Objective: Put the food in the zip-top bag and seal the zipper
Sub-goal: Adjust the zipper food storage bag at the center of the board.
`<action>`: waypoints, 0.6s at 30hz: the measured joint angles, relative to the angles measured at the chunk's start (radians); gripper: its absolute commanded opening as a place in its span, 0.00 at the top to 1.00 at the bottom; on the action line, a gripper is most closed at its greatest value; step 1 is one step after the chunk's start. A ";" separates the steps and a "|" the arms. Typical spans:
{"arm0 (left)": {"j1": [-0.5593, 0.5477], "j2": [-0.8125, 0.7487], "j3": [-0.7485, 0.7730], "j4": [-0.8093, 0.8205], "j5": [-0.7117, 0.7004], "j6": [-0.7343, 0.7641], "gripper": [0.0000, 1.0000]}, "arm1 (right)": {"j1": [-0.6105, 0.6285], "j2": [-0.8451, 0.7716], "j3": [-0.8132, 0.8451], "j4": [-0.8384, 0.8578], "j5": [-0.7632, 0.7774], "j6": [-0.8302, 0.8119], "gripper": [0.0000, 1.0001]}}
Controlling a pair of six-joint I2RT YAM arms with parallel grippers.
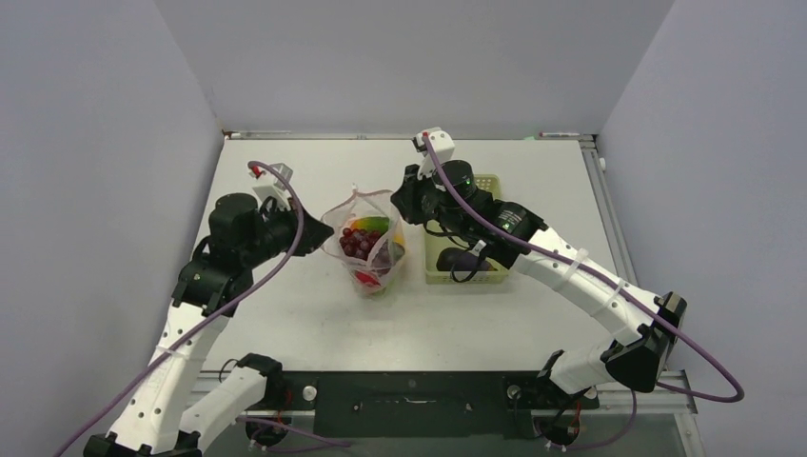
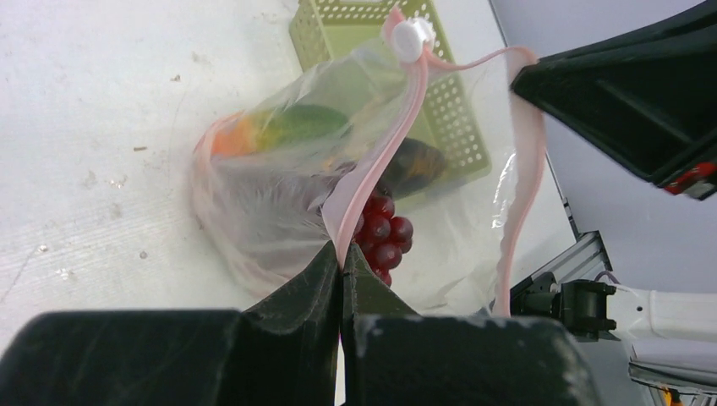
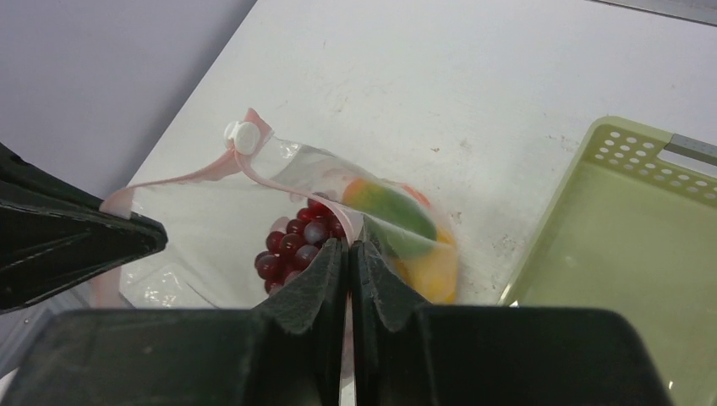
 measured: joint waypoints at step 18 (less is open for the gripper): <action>0.005 0.104 0.118 -0.027 -0.037 0.059 1.00 | -0.045 0.022 -0.094 0.070 0.019 0.017 0.95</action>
